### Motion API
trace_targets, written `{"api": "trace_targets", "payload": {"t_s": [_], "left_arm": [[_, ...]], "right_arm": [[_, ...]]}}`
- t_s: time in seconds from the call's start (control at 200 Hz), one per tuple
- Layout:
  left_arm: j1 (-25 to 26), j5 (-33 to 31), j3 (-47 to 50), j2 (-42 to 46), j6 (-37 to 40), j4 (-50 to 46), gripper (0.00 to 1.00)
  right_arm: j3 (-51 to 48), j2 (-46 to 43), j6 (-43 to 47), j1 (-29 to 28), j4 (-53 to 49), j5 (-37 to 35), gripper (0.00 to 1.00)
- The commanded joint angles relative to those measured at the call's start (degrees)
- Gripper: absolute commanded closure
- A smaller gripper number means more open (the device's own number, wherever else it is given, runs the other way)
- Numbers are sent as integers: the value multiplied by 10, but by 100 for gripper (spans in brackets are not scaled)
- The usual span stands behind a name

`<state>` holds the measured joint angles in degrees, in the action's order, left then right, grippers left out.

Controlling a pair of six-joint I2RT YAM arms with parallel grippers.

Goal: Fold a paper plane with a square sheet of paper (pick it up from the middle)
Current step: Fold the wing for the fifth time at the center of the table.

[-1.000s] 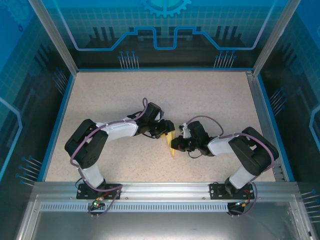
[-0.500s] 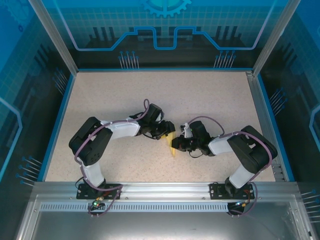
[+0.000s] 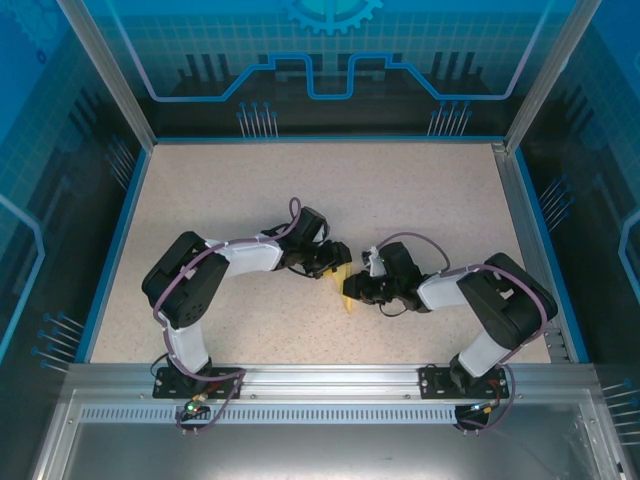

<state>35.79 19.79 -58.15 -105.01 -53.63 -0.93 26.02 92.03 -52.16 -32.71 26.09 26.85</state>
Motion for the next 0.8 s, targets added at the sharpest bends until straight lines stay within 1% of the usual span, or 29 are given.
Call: {"api": "trace_targets", "payload": {"t_s": [0.0,0.295,0.32,0.365,0.505,0.575,0.655,0.795], "left_arm": [[2,8,-17,-5,9,3,45],[2,11,-21,-12,8,4,44],[2,12,-22,-13,8,3,44],[2,13,-23,-13,8,4,44],[2,13,-25,-13,7,2,45],[2,13,-25,-13,7,2,44],[2,12,-25,-13,6,1,44],[2,12,-27,-14,6,0,44]], "right_arm": [[21,-24,40,-9,-61,-18,73],[32,-13,39,-11,-69,-34,72],[32,-14,40,-10,-70,-35,71],[30,-18,41,-11,-69,-33,65],[29,-43,52,-11,-87,-47,60],[36,-51,63,-11,-111,-59,54],[40,-56,72,-12,-133,-64,52],[50,-60,82,-12,-158,-83,46]]}}
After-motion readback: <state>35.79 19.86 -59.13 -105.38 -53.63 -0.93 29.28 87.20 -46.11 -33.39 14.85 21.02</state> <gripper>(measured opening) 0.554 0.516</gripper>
